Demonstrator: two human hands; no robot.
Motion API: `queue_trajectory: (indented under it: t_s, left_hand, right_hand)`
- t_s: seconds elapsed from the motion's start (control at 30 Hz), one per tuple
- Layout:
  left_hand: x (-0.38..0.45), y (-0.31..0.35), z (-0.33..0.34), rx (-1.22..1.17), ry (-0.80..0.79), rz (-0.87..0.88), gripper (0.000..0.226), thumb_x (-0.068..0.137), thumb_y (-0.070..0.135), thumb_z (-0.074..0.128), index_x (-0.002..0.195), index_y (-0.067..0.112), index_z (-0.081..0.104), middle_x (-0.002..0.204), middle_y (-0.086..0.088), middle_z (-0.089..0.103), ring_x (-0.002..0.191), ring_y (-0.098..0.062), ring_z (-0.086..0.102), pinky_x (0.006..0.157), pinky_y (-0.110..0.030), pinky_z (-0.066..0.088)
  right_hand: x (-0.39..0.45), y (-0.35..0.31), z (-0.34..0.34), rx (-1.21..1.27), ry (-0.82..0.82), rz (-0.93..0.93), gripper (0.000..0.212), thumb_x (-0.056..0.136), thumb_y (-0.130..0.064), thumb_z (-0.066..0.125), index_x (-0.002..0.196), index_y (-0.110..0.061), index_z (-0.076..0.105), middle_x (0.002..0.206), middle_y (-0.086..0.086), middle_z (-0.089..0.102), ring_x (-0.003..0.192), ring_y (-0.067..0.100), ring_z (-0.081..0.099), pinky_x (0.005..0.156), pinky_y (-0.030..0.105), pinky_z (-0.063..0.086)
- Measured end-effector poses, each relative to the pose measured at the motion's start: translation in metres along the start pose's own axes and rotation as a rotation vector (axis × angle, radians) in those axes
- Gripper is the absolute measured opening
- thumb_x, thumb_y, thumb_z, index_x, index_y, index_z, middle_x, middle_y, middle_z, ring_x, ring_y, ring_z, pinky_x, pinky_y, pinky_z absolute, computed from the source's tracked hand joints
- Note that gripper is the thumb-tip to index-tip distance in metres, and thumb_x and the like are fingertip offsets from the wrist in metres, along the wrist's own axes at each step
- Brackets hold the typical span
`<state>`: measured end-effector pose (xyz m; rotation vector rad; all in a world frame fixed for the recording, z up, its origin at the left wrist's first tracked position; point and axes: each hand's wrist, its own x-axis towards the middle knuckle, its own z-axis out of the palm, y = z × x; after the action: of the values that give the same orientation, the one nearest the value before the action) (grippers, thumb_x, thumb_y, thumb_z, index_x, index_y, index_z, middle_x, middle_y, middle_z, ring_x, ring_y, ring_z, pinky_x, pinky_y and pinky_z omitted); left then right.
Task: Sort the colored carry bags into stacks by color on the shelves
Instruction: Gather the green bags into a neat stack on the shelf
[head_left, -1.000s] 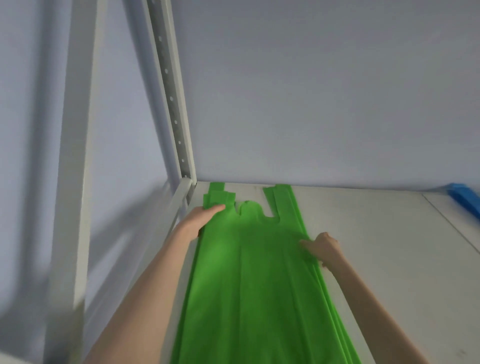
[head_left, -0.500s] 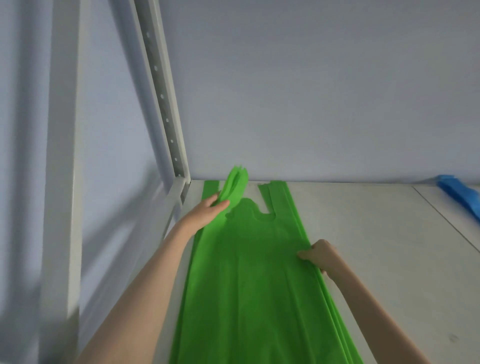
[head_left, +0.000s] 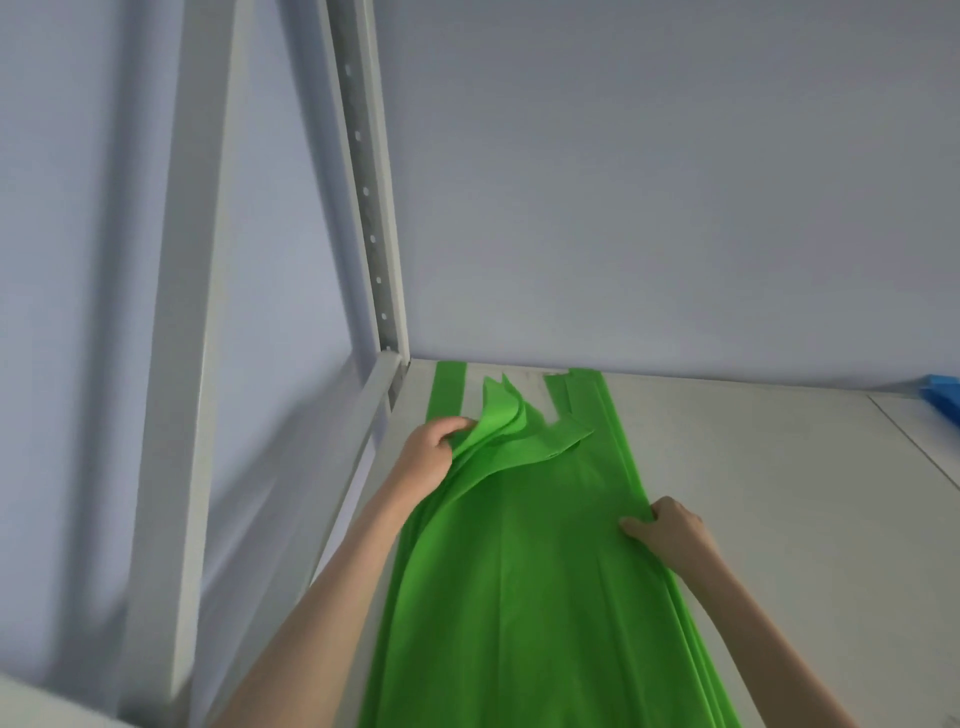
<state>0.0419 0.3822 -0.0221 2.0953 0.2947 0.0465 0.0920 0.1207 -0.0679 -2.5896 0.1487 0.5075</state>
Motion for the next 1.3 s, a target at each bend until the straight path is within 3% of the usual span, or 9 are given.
queue_trajectory:
  t_s: [0.1,0.27,0.4,0.5,0.6,0.73,0.9,1.1,1.3]
  left_hand:
    - [0.008,-0.018,-0.003,0.134,0.109,-0.096,0.05,0.091,-0.013,0.033,0.136,0.006,0.046,0.142,-0.01,0.047,0.132,-0.022,0.044,0.107,-0.024,0.034]
    - [0.014,-0.023,-0.011,0.126,-0.137,-0.111,0.045,0.089,-0.008,0.047,0.131,0.005,0.052,0.133,-0.01,0.056,0.125,-0.023,0.052,0.11,-0.033,0.038]
    - [0.009,-0.01,-0.003,0.082,-0.37,-0.016,0.038,0.095,0.002,0.045,0.124,0.021,0.059,0.14,0.004,0.05,0.124,-0.009,0.047,0.112,-0.033,0.032]
    - [0.014,-0.011,0.003,-0.013,-0.103,0.028,0.043,0.095,-0.006,0.036,0.118,0.021,0.061,0.14,0.003,0.05,0.106,-0.004,0.055,0.087,-0.021,0.047]
    - [0.022,-0.021,0.0,0.22,0.212,-0.083,0.046,0.088,-0.017,0.037,0.123,0.007,0.055,0.136,-0.01,0.05,0.123,-0.023,0.048,0.1,-0.033,0.046]
    - [0.026,-0.029,-0.001,0.572,0.113,-0.048,0.06,0.088,-0.015,0.034,0.143,0.01,0.033,0.147,-0.009,0.036,0.135,-0.029,0.03,0.111,-0.038,0.03]
    - [0.036,-0.022,-0.003,0.727,0.066,0.1,0.045,0.096,-0.005,0.032,0.138,0.007,0.042,0.139,-0.011,0.048,0.129,-0.027,0.042,0.11,-0.037,0.035]
    - [0.064,-0.012,-0.009,0.252,0.181,-0.214,0.034,0.099,0.014,0.034,0.102,-0.001,0.064,0.108,-0.02,0.068,0.093,-0.029,0.064,0.084,-0.038,0.051]
    - [0.055,-0.003,-0.004,0.358,0.281,-0.382,0.033,0.096,0.001,0.033,0.125,-0.008,0.047,0.129,-0.023,0.053,0.106,-0.031,0.058,0.092,-0.04,0.05]
  right_hand:
    - [0.0,0.0,0.001,-0.003,0.01,-0.004,0.029,0.09,-0.034,0.055,0.095,-0.007,0.044,0.068,-0.002,0.041,0.056,0.008,0.037,0.05,0.02,0.033]
    - [-0.002,0.001,0.004,-0.029,0.039,-0.022,0.041,0.091,-0.035,0.054,0.115,-0.002,0.047,0.079,0.0,0.047,0.071,0.014,0.048,0.061,0.023,0.04]
    - [-0.004,0.002,0.005,-0.026,0.046,-0.032,0.043,0.091,-0.035,0.053,0.118,-0.002,0.046,0.078,-0.001,0.045,0.08,0.018,0.046,0.063,0.024,0.039]
    - [-0.006,0.001,0.004,-0.037,0.052,-0.034,0.042,0.091,-0.035,0.053,0.117,-0.002,0.046,0.084,0.001,0.047,0.082,0.019,0.046,0.069,0.027,0.039]
    - [-0.009,0.0,0.003,-0.047,0.063,-0.045,0.042,0.092,-0.035,0.052,0.117,-0.002,0.046,0.092,0.004,0.048,0.082,0.019,0.047,0.065,0.026,0.04]
    - [-0.011,-0.001,0.005,-0.052,0.085,-0.047,0.043,0.092,-0.037,0.051,0.118,-0.003,0.045,0.093,0.004,0.048,0.084,0.019,0.047,0.07,0.028,0.042]
    - [-0.014,-0.002,0.002,-0.071,0.093,-0.058,0.044,0.093,-0.038,0.049,0.121,-0.004,0.043,0.096,0.003,0.047,0.088,0.018,0.048,0.077,0.03,0.047]
    - [-0.017,-0.002,0.003,-0.072,0.105,-0.062,0.044,0.093,-0.038,0.049,0.122,-0.005,0.042,0.102,0.005,0.052,0.095,0.019,0.053,0.087,0.033,0.051]
    - [-0.024,-0.004,0.002,-0.077,0.117,-0.069,0.044,0.094,-0.038,0.047,0.124,-0.006,0.041,0.121,0.01,0.055,0.114,0.023,0.054,0.093,0.034,0.049]
